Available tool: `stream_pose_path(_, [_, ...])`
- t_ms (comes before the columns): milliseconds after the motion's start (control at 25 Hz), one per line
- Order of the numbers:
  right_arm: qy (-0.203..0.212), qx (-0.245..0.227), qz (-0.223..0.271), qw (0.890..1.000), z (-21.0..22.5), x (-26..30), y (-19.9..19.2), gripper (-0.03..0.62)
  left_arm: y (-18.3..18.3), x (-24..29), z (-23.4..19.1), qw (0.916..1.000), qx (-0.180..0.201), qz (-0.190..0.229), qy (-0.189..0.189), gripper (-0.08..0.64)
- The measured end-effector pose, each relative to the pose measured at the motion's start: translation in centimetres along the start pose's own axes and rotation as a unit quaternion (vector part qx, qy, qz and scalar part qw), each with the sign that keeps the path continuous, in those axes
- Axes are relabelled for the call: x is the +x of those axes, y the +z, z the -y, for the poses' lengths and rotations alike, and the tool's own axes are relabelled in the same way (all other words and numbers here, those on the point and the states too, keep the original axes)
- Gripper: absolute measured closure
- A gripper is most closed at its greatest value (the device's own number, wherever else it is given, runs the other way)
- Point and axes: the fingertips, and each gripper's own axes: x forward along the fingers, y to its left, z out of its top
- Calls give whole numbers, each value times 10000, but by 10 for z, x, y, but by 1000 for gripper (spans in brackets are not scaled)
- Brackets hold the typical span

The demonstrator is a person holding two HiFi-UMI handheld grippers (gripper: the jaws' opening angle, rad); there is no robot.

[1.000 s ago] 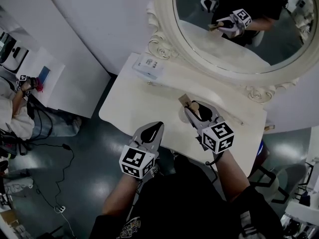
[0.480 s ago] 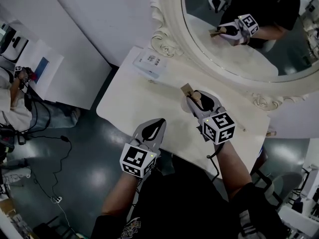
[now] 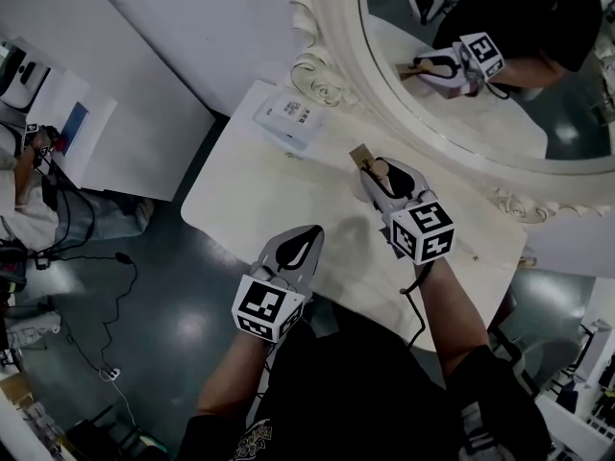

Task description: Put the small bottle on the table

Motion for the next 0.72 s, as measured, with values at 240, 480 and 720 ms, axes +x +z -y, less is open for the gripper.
stream_pose_path(240, [-7, -91, -21, 10000, 12, 20, 1, 426, -1, 8, -11, 10000, -71, 9, 45, 560])
stream_pose_path(480, [-33, -154, 4, 9999, 19, 36, 7, 426, -2, 10, -21, 9998, -165, -12, 68, 560])
stream_pose_path(720, [-94, -293, 95, 9995, 21, 45, 12, 426, -5, 12, -24, 9997, -212, -112, 41, 560])
